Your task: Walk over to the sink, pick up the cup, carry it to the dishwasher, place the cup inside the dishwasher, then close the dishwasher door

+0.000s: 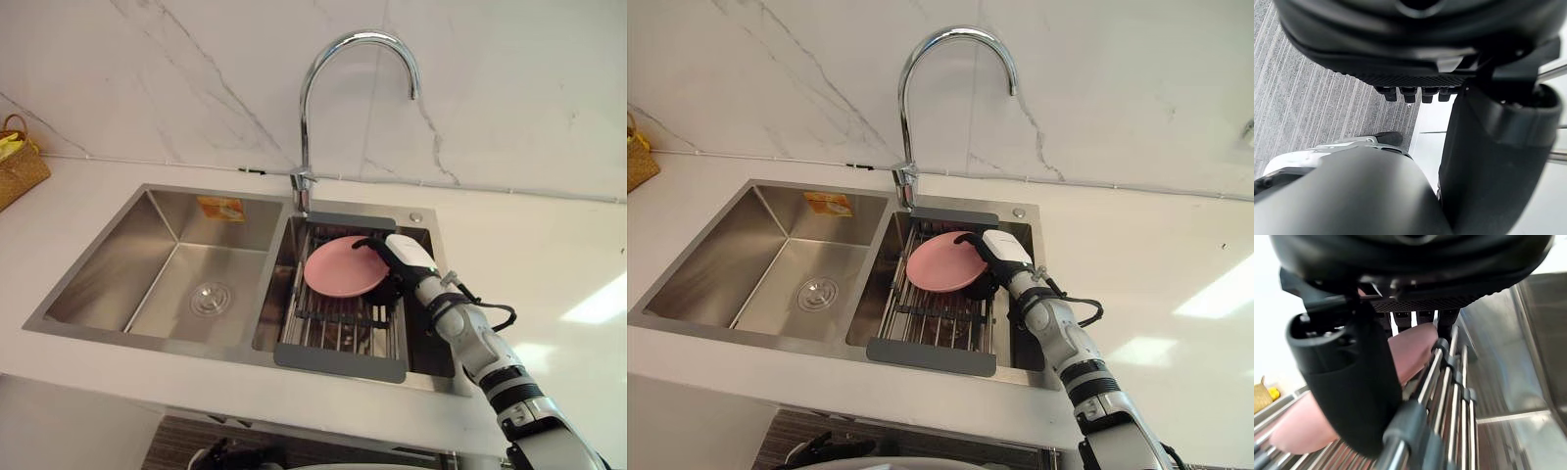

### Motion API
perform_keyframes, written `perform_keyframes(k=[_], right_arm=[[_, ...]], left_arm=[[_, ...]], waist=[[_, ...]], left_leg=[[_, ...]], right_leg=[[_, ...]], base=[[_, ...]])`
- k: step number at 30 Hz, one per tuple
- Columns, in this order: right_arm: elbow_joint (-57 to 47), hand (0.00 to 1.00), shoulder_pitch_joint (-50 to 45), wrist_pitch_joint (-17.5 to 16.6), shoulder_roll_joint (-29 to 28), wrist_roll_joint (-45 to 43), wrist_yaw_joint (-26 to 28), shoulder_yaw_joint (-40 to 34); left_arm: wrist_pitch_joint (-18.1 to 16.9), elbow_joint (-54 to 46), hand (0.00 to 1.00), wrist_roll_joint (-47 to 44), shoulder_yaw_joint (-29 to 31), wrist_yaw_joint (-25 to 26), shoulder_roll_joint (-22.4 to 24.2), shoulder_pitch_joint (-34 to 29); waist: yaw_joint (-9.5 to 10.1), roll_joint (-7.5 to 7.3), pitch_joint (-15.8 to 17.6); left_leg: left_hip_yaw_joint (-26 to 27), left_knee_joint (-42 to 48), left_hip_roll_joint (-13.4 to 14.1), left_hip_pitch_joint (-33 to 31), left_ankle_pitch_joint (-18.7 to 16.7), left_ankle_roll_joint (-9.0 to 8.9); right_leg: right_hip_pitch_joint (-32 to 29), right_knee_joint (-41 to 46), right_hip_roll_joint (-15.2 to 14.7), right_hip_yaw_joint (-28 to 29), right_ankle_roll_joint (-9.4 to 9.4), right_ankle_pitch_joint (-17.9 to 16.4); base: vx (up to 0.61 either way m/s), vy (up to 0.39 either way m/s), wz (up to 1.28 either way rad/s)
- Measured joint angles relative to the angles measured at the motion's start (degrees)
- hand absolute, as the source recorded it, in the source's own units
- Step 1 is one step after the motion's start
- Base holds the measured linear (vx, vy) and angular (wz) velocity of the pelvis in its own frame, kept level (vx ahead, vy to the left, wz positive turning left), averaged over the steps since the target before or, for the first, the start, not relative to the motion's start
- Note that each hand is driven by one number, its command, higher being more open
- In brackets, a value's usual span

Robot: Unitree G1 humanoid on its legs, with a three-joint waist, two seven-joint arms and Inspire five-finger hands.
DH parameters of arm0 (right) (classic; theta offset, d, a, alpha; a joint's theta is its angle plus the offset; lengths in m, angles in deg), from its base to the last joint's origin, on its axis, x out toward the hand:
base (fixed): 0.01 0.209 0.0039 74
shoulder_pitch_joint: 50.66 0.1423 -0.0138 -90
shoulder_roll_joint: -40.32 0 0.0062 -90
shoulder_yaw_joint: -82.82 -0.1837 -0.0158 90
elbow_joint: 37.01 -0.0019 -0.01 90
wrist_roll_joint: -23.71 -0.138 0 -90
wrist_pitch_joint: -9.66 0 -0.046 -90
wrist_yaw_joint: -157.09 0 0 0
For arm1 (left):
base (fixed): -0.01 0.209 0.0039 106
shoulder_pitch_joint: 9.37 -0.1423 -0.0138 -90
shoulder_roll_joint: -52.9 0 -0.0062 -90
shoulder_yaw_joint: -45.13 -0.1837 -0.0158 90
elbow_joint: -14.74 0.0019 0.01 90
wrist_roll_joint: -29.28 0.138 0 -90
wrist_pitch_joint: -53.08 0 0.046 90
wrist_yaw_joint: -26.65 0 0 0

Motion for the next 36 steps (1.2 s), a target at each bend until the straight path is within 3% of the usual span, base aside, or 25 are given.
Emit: perform_keyframes(k=[3,7,13,18,27,30,36], right_arm=[[0.35,0.0,0.0,-2.11,0.18,2.2,-5.45,-0.39],[0.42,0.0,-0.01,-7.8,-0.07,2.75,-12.56,-0.97],[-0.66,0.0,-0.01,-16.42,-1.37,3.97,-17.87,-0.73],[-2.86,0.0,-0.01,-20.12,-1.44,5.76,-21.0,0.08],[-10.74,0.0,-0.21,-20.12,-1.28,3.69,-21.31,-1.89],[-17.32,0.0,-2.57,-19.62,-1.21,1.24,-22.5,-7.94],[-29.36,0.0,-10.18,-16.44,-0.07,-0.01,-32.85,-30.91]], left_arm=[[-1.06,0.0,1.0,0.0,0.02,0.24,0.12,-0.32],[-3.18,0.02,1.0,-0.01,0.03,0.61,0.44,-0.76],[-7.15,0.0,1.0,-0.17,0.03,0.56,0.67,-1.39],[-9.34,-0.02,1.0,-0.42,0.02,0.62,0.76,-1.67],[-9.93,-0.03,1.0,-1.24,0.24,1.1,0.95,-2.5],[-9.94,-0.05,1.0,-1.2,0.47,1.11,1.04,-2.58],[-10.6,-0.18,1.0,0.06,0.41,1.83,1.04,-3.21]], waist=[[0.01,0.1,0.08],[0.0,0.44,0.5],[0.54,0.36,0.76],[0.93,0.3,1.44],[0.82,0.32,1.56],[0.7,0.3,1.57],[-0.91,0.09,1.65]], left_leg=[[-0.21,0.0,-0.01,-0.03,0.02,0.0],[-0.26,0.0,0.0,-0.08,0.02,0.01],[-0.54,0.0,-0.09,-0.36,0.02,0.01],[-0.91,0.01,-0.13,-0.42,0.04,0.04],[-0.96,0.01,-0.14,-0.44,0.05,0.04],[-0.86,0.02,-0.16,-0.43,0.04,0.04],[1.1,0.01,0.1,0.16,-0.16,0.24]], right_leg=[[0.09,0.0,0.0,-0.22,0.01,-0.02],[0.1,-0.03,0.02,-0.27,0.03,-0.03],[0.13,-0.08,-0.1,-0.77,0.15,-0.11],[0.34,-0.07,-0.29,-1.14,0.22,-0.16],[0.37,-0.07,-0.32,-1.18,0.27,-0.19],[0.34,-0.04,-0.37,-1.04,0.27,-0.19],[-1.31,1.91,-0.52,1.5,0.35,-0.11]], base=[[-0.01,-0.001,0.03],[0.0,0.0,0.0],[0.01,-0.002,0.05],[0.0,0.0,0.04],[0.0,0.0,0.0],[0.0,0.0,0.0],[-0.01,0.008,-0.21]])
